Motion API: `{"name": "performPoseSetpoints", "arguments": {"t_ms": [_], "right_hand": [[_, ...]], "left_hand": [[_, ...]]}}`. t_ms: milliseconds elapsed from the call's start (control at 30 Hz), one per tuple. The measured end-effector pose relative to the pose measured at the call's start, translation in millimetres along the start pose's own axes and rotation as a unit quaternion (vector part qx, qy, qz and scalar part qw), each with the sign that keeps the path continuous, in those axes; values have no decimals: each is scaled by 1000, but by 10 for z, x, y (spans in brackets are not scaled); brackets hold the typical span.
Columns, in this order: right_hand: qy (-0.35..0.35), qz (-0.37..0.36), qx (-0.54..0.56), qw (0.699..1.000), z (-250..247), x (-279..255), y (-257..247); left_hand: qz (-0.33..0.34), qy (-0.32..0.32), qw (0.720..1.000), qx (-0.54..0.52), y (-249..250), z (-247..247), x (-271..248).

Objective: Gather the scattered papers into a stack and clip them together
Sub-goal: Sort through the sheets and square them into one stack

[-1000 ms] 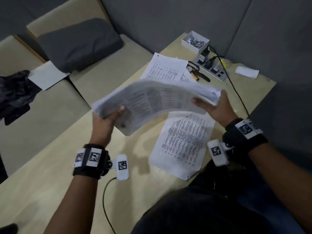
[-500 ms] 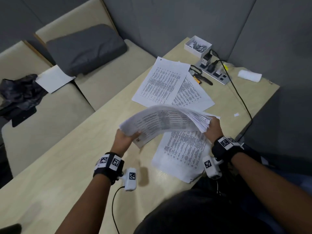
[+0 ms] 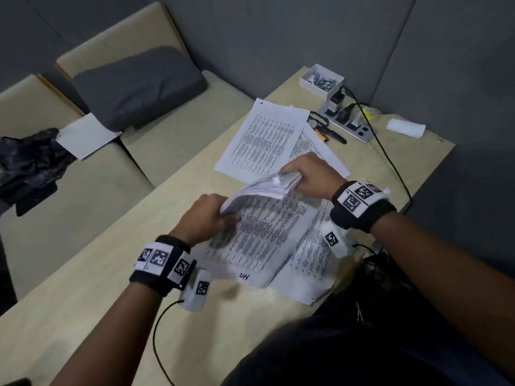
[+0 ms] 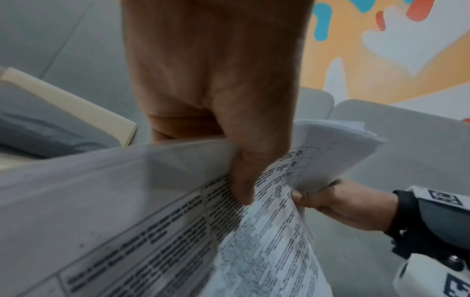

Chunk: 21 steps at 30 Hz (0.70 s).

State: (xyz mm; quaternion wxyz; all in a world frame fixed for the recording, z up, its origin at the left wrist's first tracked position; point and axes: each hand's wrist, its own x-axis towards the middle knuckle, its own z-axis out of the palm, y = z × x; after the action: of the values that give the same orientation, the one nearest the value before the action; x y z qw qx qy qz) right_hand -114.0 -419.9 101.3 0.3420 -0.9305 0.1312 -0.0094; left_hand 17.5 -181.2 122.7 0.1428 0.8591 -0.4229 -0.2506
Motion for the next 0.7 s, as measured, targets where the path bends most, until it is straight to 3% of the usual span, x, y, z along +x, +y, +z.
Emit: {"name": "performPoseSetpoints", "arguments": {"t_ms": [167,300,467,567,700], "right_hand": [[-13,24,9,1000,69,17,59],[0,45,43,998,114,170,89],[57,63,130,988,18,527,216],[86,175,202,960,-8,815,672],[57,354,286,889,135,1054,1245]], "left_hand": [[2,-37,995,-93,-39,189,-98],[-12,32,989,-141,-192,271,37],[-48,61,963,-259,-401,231,379],[-120,75,933,-332,-610,219,567],[-226,135,877,-402,-887,315,661]]}}
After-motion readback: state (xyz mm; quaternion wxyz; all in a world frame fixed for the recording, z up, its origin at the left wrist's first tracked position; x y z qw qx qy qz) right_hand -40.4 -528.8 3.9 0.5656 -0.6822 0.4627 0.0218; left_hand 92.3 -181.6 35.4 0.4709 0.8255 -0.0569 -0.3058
